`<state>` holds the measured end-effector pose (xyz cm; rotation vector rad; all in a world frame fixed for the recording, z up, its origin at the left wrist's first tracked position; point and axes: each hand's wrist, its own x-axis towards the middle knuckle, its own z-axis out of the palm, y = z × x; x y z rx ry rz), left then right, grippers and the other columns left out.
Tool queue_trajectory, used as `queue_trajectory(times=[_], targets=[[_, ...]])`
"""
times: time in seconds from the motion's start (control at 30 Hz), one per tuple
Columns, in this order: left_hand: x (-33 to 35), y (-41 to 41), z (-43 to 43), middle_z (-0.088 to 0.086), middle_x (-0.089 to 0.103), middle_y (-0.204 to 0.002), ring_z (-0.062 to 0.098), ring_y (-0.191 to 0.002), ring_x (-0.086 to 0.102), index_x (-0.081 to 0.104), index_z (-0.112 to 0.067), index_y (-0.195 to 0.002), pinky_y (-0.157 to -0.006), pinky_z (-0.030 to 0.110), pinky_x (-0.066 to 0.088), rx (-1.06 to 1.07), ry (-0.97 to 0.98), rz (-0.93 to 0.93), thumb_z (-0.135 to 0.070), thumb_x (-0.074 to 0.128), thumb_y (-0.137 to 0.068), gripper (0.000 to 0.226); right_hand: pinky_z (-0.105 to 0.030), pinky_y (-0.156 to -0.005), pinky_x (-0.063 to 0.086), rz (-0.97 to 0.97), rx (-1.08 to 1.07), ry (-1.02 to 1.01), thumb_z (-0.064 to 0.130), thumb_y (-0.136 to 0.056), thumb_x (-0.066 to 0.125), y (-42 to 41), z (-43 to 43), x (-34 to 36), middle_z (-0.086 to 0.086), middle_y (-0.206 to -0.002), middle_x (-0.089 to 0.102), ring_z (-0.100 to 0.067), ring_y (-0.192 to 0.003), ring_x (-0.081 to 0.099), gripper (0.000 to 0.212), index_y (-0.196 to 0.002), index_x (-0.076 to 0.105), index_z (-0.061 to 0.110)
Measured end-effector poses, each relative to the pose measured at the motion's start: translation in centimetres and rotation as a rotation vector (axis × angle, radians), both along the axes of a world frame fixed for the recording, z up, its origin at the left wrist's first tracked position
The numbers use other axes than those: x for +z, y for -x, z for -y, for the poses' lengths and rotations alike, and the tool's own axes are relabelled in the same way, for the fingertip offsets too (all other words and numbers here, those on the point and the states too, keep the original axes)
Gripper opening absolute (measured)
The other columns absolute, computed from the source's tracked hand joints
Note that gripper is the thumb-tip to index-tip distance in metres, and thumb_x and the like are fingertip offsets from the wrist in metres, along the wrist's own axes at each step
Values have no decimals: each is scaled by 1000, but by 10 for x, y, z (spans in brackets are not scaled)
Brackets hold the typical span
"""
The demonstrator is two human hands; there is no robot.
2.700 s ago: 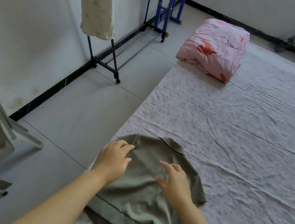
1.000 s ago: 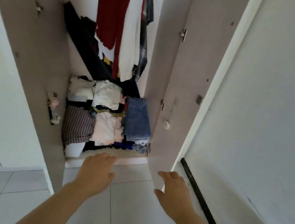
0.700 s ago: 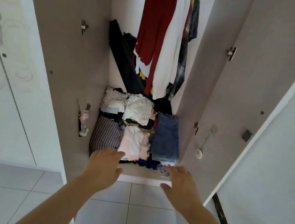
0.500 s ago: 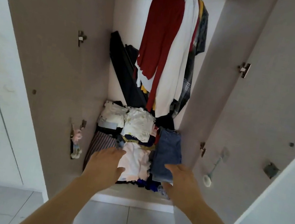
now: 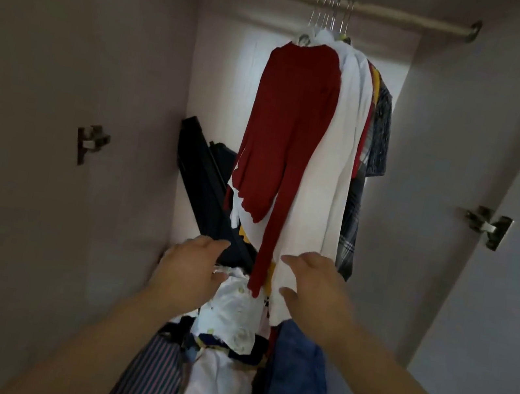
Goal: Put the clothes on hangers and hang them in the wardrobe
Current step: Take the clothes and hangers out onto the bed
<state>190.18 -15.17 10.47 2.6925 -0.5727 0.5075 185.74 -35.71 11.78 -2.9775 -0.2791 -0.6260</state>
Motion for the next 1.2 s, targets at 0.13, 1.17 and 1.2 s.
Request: queue_trajectory(times=[0.13,1.17,1.2], targets=[[42,-60,14,0,42,-139,20,-125,41,30,-26,-143,-102,32,32,36,68,113,-36,52,-91,57,-25,-99,28,164,84,53,26,-92,50,-78,7,51,0,-133,43,-19,-120,37,49,-139,39,23],[225,-388,58,-7,45,-132,10,-121,42,38,-28,-138,-104,24,31,-218,265,615,-38,55,-88,53,-39,-92,31,909,-200,157,25,-93,46,-437,44,326,-8,-131,50,-30,-117,46,40,-131,46,12],[224,-392,57,-8,43,-133,9,-121,41,37,-29,-138,-104,22,29,-216,253,623,-39,54,-89,54,-39,-91,31,905,-230,155,28,-92,49,-443,45,331,-8,-129,50,-30,-116,45,42,-131,46,12]])
